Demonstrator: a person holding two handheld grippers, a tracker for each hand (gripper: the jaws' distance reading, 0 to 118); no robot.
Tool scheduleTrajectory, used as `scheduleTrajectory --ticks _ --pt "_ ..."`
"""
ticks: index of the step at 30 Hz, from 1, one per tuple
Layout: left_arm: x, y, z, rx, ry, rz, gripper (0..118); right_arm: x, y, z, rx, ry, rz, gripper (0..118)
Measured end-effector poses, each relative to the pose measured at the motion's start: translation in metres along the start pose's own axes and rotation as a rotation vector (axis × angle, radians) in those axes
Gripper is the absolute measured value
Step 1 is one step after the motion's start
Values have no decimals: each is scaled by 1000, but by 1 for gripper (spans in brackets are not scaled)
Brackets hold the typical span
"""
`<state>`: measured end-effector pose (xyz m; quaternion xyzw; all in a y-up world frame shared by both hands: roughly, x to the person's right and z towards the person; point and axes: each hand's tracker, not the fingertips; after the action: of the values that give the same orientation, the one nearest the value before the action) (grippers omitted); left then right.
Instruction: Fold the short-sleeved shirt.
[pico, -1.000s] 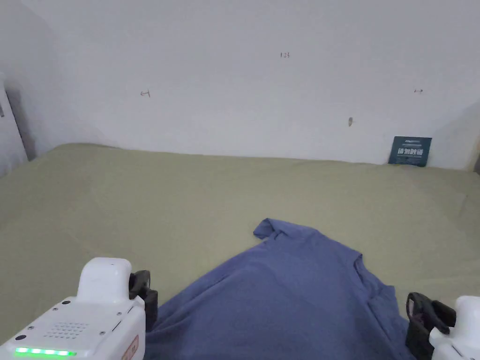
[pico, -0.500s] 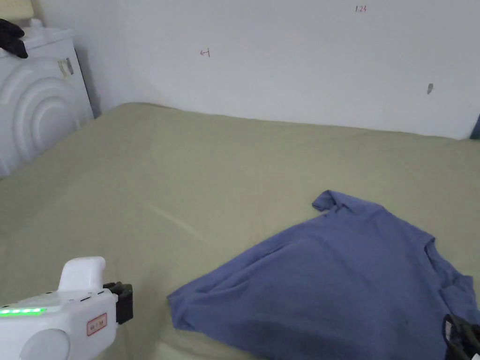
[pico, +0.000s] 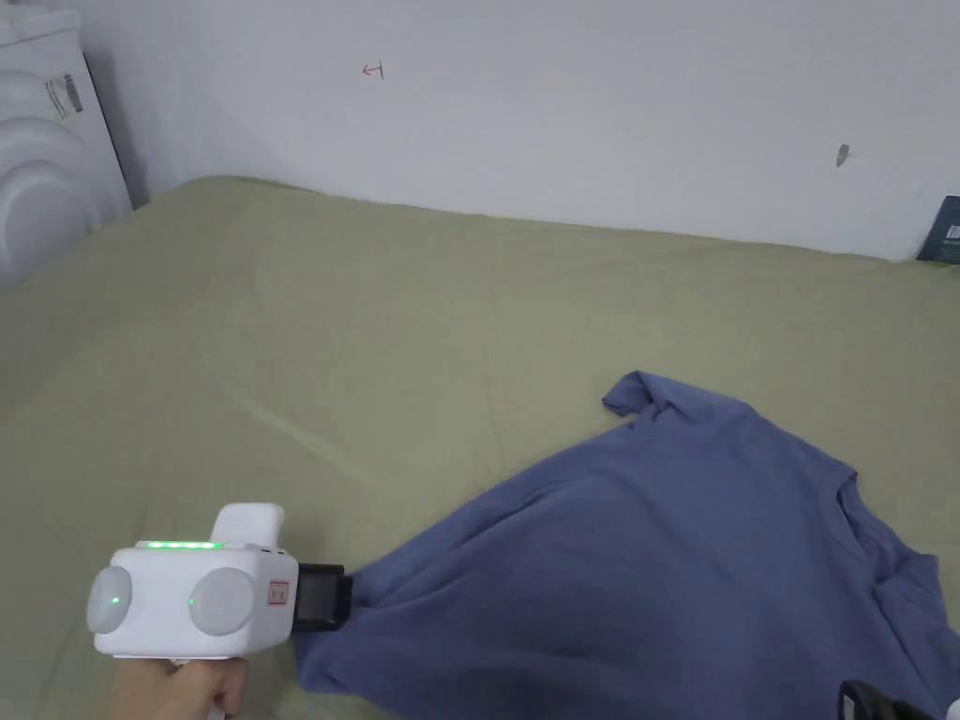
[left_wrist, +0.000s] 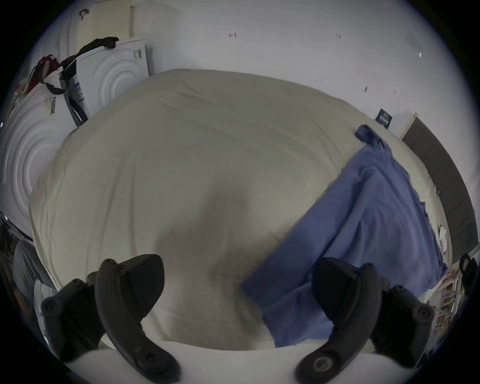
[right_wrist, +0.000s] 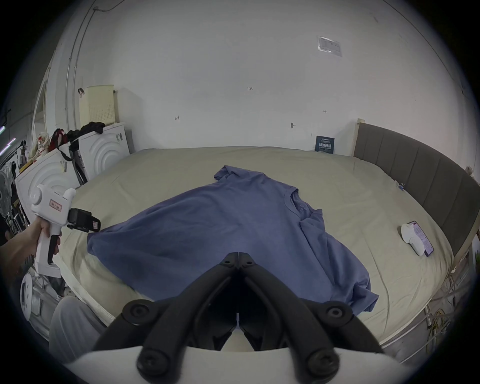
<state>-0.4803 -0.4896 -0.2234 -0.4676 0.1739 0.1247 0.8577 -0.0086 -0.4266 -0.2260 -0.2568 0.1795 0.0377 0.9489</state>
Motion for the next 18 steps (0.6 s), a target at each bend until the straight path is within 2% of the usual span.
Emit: scheduleTrajectory --ticks 1,2,3,4,6,7,10,14,18 --pt "7 -3 -12 -38 20 -35 106 1 -1 -2 -6 -2 0 2" --pt "13 -8 -17 -77 44 -60 86 2 -2 -3 -11 -3 -1 2" --pt "18 -15 -19 -103 53 -70 82 3 -3 -5 -19 -2 -4 2" --pt "23 -18 -10 -12 89 -65 78 4 -4 -6 -25 -1 -8 2" --pt "30 -14 -6 -47 14 -104 35 8 -6 -9 -33 4 -19 2" --pt "33 -12 -5 -44 -1 -105 10 10 -7 -12 -39 9 -24 2" --pt "39 -9 -4 -41 54 -192 6 17 -3 -23 -58 11 -36 2" --pt "27 -10 -4 -42 -5 -139 6 39 18 -52 -91 20 -87 2" --pt "15 -10 -5 -25 -47 -114 6 63 54 -110 -122 15 -57 2"
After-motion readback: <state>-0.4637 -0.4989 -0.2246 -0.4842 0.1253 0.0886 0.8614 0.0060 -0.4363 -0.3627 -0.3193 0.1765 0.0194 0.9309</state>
